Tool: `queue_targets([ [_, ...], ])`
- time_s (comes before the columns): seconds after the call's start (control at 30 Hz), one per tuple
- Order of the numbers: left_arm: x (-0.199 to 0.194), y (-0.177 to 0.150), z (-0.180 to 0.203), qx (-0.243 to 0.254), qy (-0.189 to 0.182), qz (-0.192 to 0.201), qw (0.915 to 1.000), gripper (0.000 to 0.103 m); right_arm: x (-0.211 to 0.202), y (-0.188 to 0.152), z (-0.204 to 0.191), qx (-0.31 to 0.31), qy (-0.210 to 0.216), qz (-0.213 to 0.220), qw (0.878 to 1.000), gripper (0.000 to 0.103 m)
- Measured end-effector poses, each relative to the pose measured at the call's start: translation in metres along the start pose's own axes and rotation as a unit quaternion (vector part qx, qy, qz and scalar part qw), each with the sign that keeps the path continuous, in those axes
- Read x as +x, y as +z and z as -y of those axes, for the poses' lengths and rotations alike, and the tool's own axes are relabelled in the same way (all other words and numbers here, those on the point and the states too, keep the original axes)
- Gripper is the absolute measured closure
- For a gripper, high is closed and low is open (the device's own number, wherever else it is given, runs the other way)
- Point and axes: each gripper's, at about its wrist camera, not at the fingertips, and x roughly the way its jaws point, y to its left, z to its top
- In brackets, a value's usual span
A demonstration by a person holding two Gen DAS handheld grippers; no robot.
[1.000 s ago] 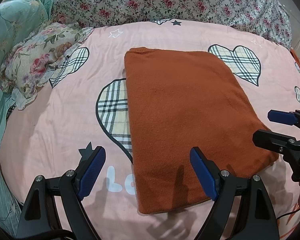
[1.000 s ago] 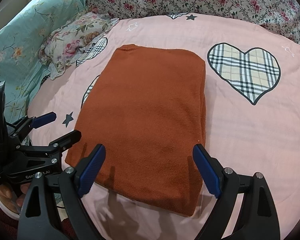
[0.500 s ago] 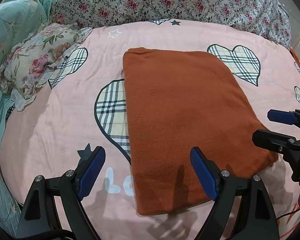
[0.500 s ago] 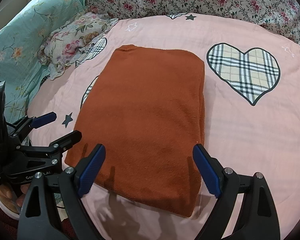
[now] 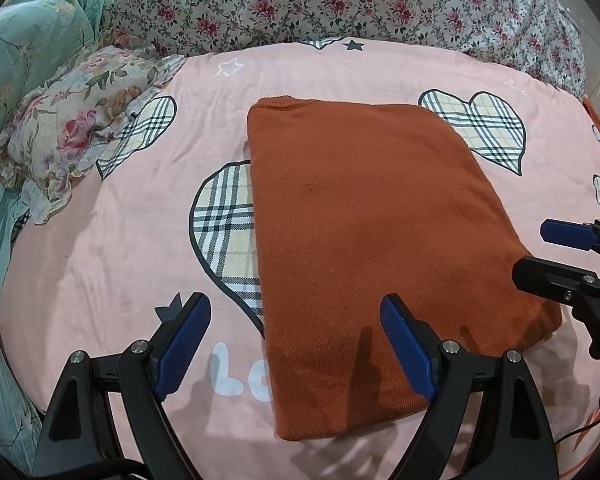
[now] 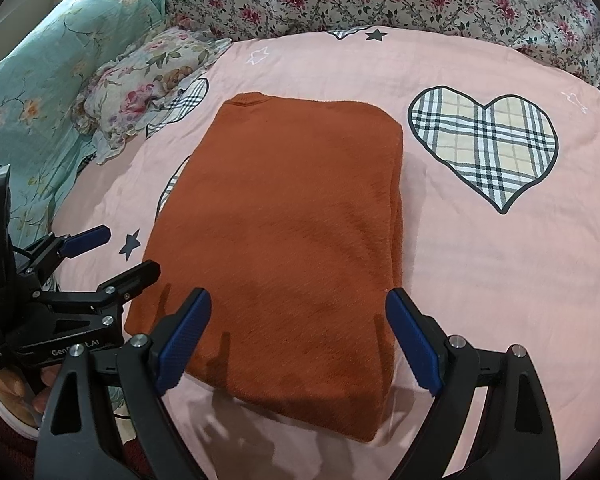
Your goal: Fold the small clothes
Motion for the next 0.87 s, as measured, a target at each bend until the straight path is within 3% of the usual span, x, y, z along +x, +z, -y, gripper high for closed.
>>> queue_targets([
  [0.87, 0.0008, 0.0046, -0.0087, -0.014, -0.009, 0.004, 0.9999, 0.015, 0.0023, 0.003, 0.0043, 0.013, -0.003, 0.007, 1.0, 0.014],
])
